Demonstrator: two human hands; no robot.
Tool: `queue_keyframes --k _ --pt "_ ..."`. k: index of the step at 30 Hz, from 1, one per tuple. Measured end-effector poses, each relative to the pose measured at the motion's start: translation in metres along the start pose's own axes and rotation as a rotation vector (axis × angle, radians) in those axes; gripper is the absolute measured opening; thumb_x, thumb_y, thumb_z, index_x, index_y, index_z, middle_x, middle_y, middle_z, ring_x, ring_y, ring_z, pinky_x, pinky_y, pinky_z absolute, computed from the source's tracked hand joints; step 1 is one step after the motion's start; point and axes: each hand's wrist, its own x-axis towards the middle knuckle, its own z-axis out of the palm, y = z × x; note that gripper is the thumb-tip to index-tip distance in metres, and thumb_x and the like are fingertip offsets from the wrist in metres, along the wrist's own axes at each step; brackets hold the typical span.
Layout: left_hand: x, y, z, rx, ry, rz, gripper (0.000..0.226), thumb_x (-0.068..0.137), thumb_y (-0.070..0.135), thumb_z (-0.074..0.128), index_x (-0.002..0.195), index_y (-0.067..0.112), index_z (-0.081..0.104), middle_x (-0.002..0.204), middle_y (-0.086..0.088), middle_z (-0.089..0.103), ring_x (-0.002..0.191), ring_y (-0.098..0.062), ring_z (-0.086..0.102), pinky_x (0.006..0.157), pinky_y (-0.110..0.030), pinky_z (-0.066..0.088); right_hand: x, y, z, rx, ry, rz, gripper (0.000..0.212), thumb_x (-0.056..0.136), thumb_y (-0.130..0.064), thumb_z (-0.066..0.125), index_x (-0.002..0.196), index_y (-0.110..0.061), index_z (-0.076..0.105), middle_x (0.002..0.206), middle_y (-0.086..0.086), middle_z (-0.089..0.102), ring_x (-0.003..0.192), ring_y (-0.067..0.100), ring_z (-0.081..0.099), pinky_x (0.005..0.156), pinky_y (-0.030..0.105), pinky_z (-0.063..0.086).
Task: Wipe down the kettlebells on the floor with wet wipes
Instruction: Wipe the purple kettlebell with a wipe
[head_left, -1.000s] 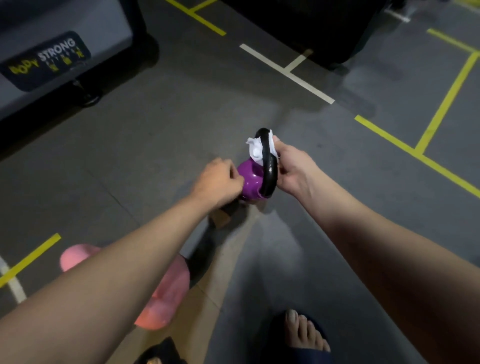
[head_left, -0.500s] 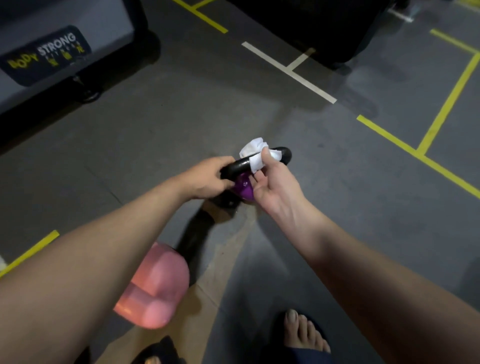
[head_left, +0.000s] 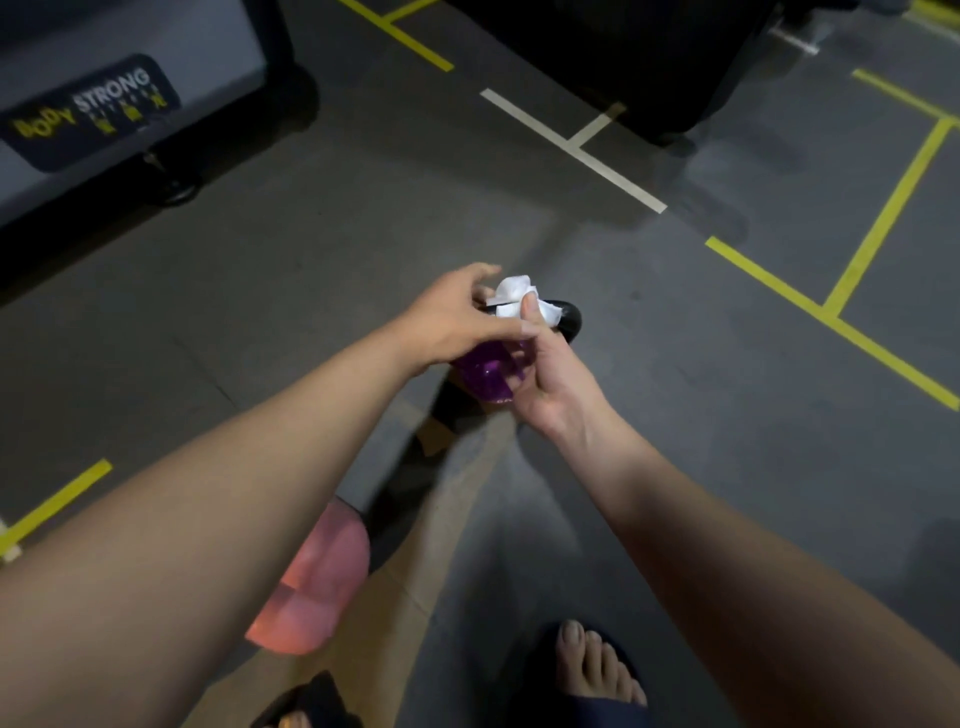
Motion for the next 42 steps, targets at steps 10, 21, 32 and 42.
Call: queue_keyframes --k 10,21,32,42 --pt "-0.006 0.001 -0.001 0.097 0.141 0.162 0.024 0.078 0.013 0.088 0.1 0.013 0.077 0.092 -0.001 0.074 0.084 -0.011 0.067 0.076 -0.02 0.049 -0.032 -0.052 -0.036 -0.848 0.082 -0.194 0.041 0.083 -0.038 0.083 0.104 -0.004 0.077 0.086 0.008 0.074 0.073 0.014 0.065 0.073 0.028 0.06" --pt "-0.016 0.0 -0.006 0.187 0.194 0.302 0.039 0.074 0.006 0.083 0.1 0.021 0.059 0.093 0.002 0.072 0.088 -0.014 0.07 0.085 -0.033 0.055 0.017 -0.097 0.01 -2.106 -0.471 -0.782 0.05 0.08 -0.032 0.084 0.125 -0.018 0.067 0.115 0.007 0.073 0.108 0.032 0.065 0.089 0.042 0.051" --pt "-0.013 -0.003 -0.023 0.698 0.115 0.161 0.039 0.081 0.043 0.083 0.118 0.036 0.072 0.109 0.0 0.076 0.108 -0.026 0.066 0.088 -0.038 0.052 0.013 -0.114 -0.038 -1.85 -0.338 -0.892 0.044 0.073 -0.027 0.09 0.115 -0.021 0.078 0.104 0.007 0.078 0.089 0.033 0.066 0.102 0.038 0.051" --pt "-0.013 -0.005 -0.024 0.6 0.117 0.108 0.039 0.074 0.038 0.09 0.108 0.029 0.073 0.101 0.004 0.076 0.098 -0.02 0.068 0.09 -0.038 0.054 0.015 -0.073 -0.074 -1.304 -0.062 -0.766 0.039 0.074 -0.031 0.089 0.111 -0.025 0.08 0.091 -0.008 0.078 0.089 -0.019 0.055 0.082 0.015 0.048"
